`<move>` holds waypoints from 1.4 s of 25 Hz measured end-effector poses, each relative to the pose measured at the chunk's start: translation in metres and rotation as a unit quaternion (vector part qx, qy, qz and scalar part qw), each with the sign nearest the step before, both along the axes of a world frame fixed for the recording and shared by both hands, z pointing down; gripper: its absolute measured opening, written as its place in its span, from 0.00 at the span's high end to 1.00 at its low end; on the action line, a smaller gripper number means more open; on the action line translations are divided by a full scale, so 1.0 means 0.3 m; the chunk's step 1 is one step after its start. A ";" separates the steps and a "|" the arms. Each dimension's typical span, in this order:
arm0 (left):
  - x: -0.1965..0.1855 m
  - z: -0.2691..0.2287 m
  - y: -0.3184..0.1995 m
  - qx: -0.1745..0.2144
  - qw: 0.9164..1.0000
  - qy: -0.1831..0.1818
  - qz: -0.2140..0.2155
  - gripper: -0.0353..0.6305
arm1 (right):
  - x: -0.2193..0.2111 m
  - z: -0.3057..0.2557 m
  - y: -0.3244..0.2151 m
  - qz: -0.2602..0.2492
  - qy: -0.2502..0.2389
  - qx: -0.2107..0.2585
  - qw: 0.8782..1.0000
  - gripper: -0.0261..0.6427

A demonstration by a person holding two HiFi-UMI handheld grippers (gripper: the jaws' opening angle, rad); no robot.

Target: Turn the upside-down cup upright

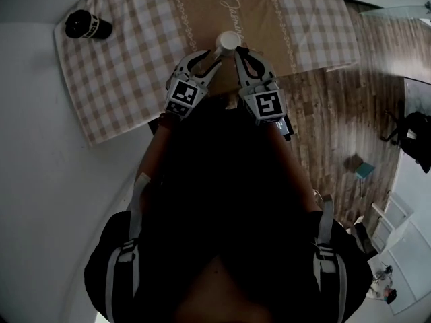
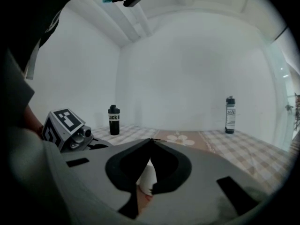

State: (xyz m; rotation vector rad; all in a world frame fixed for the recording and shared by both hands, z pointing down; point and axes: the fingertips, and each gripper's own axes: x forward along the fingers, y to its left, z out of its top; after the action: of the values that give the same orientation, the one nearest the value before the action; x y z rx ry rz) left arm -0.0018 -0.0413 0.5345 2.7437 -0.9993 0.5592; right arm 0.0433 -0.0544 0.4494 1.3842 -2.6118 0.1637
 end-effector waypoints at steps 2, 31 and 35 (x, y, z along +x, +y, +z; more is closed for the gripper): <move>0.010 0.023 -0.009 -0.004 1.000 -0.006 0.005 0.69 | 0.012 0.015 -0.018 0.003 0.003 -0.006 1.000 0.95; 0.052 0.095 -0.038 -0.018 0.999 -0.024 0.011 0.83 | 0.053 0.085 -0.097 0.000 0.003 -0.026 1.000 0.95; 0.046 0.106 -0.041 -0.025 0.999 -0.019 0.008 0.84 | 0.053 0.085 -0.096 -0.001 0.006 -0.025 1.000 0.95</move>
State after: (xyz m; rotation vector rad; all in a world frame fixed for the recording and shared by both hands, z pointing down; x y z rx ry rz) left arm 0.0119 -0.0538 0.5663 2.7099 -0.9586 0.6326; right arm 0.0590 -0.0833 0.4749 1.3623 -2.5808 0.2191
